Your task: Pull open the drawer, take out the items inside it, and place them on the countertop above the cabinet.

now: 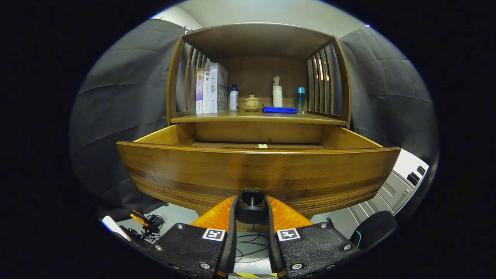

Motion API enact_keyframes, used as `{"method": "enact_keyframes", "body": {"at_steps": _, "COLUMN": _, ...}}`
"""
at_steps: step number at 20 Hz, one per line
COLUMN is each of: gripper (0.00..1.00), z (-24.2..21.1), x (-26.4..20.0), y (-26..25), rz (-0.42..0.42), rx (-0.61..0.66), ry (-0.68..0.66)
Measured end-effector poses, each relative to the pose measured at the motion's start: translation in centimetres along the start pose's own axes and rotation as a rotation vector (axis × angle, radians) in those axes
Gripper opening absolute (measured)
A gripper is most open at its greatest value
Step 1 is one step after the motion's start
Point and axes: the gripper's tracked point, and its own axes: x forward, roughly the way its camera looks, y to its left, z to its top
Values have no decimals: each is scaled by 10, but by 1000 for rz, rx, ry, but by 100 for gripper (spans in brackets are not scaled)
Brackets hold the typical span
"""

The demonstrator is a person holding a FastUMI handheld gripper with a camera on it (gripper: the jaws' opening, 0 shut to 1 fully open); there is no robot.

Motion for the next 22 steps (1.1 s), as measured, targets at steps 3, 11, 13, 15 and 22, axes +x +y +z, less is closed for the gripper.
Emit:
{"method": "enact_keyframes", "body": {"at_steps": 3, "gripper": 36, "z": -1, "x": -3, "y": 1, "rz": 8, "rx": -17, "ry": -15}}
{"method": "enact_keyframes", "body": {"at_steps": 11, "gripper": 80, "z": 10, "x": -23, "y": 12, "rz": 98, "rx": 16, "ry": -16}}
{"method": "enact_keyframes", "body": {"at_steps": 13, "gripper": 95, "z": 26, "x": -30, "y": 7, "rz": 92, "rx": -20, "ry": -37}}
{"method": "enact_keyframes", "body": {"at_steps": 15, "gripper": 95, "z": 53, "x": -34, "y": 7, "rz": 84, "rx": -39, "ry": -75}}
{"method": "enact_keyframes", "body": {"at_steps": 22, "gripper": 95, "z": 128, "x": -12, "y": -6, "rz": 43, "rx": -96, "ry": -107}}
